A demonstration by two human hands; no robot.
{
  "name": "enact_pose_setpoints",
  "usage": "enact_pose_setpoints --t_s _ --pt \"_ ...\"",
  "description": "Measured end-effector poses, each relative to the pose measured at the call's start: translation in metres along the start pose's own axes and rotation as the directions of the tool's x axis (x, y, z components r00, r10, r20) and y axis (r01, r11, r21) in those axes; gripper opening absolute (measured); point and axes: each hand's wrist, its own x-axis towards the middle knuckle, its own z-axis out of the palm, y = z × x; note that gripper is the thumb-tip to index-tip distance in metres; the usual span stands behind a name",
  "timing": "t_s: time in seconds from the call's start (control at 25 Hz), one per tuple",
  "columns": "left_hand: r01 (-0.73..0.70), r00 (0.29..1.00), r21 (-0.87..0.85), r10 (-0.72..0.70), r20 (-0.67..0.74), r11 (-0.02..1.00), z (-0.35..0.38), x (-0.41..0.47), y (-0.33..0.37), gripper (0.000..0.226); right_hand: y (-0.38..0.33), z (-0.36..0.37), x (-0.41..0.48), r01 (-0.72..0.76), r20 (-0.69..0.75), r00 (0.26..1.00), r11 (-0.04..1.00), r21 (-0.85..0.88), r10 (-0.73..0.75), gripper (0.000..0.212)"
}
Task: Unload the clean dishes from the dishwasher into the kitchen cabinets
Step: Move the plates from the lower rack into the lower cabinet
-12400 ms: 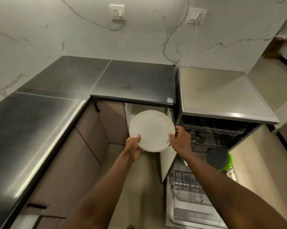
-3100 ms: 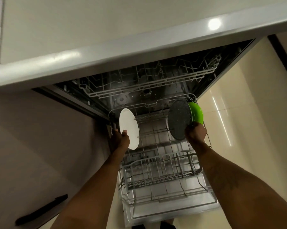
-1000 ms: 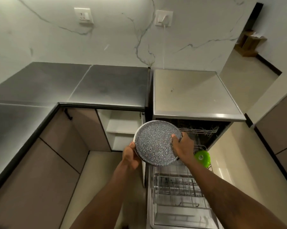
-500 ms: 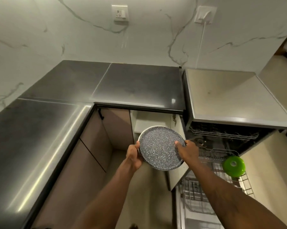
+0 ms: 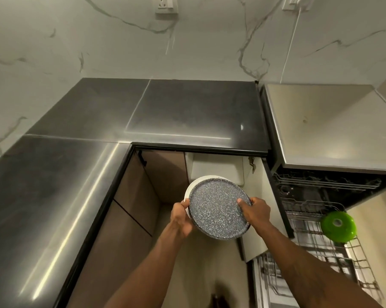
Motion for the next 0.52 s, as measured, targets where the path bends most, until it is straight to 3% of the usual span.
enact_pose_setpoints --t_s 0.4,0.52 --pt "-0.037 0.998 -0.025 0.038 0.051 0.999 -0.024 0.222 -0.011 0.046 0.062 0.122 0.147 0.033 -0.092 0.995 0.995 0.089 -0.024 0.015" --pt "-0.058 0.995 -0.016 0.059 0.078 0.998 -0.031 0.284 -0.019 0.043 0.088 0.156 0.193 0.054 -0.118 0.992 0.993 0.101 -0.042 0.033"
